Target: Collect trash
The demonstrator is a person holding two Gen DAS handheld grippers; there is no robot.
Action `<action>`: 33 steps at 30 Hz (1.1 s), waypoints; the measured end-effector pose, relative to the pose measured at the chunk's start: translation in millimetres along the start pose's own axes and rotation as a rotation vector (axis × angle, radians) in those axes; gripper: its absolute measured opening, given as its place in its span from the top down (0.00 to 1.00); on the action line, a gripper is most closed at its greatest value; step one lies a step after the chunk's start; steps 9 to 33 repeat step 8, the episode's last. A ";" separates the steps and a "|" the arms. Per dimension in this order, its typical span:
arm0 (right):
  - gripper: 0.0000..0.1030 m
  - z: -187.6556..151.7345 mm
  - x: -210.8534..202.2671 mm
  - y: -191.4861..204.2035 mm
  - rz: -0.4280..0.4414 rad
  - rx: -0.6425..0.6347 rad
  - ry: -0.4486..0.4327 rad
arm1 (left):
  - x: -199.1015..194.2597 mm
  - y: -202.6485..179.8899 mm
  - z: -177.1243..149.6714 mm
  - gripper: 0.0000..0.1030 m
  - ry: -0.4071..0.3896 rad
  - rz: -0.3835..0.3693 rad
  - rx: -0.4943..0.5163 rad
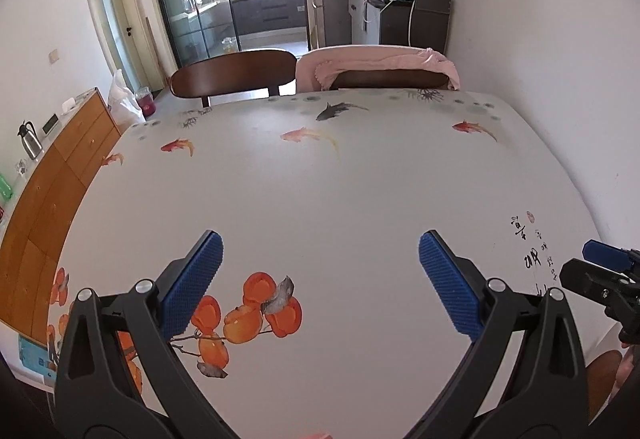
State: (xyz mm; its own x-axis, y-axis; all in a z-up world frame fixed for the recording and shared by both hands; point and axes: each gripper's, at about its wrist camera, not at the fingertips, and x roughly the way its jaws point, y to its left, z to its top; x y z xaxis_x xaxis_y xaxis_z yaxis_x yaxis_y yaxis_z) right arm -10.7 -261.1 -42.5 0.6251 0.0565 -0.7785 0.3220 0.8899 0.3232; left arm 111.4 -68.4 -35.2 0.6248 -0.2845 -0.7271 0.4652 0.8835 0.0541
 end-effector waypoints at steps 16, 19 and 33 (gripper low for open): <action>0.16 1.6 1.3 -0.8 -0.008 -0.001 0.002 | 0.8 -2.7 -1.4 0.07 0.009 -0.001 0.012; 0.16 1.6 1.3 -0.8 -0.008 -0.001 0.002 | 0.8 -2.7 -1.4 0.07 0.009 -0.001 0.012; 0.16 1.6 1.3 -0.8 -0.008 -0.001 0.002 | 0.8 -2.7 -1.4 0.07 0.009 -0.001 0.012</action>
